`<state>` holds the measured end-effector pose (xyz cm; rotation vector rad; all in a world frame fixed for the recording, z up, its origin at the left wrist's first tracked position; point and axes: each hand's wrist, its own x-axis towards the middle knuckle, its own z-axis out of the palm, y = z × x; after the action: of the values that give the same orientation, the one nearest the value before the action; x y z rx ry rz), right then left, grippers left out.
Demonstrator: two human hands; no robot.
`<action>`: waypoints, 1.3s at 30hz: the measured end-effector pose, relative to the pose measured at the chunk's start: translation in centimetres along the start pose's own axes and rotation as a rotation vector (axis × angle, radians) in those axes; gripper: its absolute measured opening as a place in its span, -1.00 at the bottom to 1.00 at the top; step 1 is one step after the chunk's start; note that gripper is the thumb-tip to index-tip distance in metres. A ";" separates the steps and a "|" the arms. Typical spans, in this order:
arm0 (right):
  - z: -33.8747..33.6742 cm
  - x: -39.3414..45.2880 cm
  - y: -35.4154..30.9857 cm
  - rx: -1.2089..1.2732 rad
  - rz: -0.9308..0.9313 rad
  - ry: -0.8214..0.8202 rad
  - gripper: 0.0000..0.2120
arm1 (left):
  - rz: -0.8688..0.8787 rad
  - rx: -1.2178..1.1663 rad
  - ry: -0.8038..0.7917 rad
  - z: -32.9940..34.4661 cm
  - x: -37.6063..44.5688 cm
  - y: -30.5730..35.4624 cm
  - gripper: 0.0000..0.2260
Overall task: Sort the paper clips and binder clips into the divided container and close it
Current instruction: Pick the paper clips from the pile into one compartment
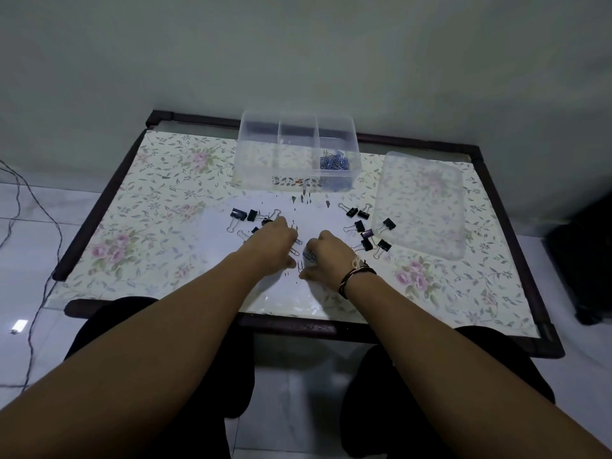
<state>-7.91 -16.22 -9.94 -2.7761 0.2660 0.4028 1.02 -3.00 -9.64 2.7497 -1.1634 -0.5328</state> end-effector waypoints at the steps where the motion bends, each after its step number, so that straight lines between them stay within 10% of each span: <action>1: 0.1 0.1 -0.1 0.008 -0.017 0.016 -0.56 | -0.012 -0.008 0.006 -0.1 0.1 0.1 -0.68; 17: -0.8 1.1 -0.9 -0.066 0.069 -0.017 -0.91 | -0.043 -0.035 -0.132 -0.2 0.2 0.4 -0.93; 29: -12.0 5.2 4.8 0.821 0.210 0.219 -0.93 | -0.160 -0.724 0.333 -8.9 6.0 3.2 -0.82; 39: -16.0 12.5 4.1 0.357 0.309 0.402 -0.81 | -0.168 -0.608 0.447 -10.8 13.8 4.5 -0.78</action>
<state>6.88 -27.17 -0.35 -2.4386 0.7845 -0.1336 10.79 -16.37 -2.31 2.2691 -0.5519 -0.2118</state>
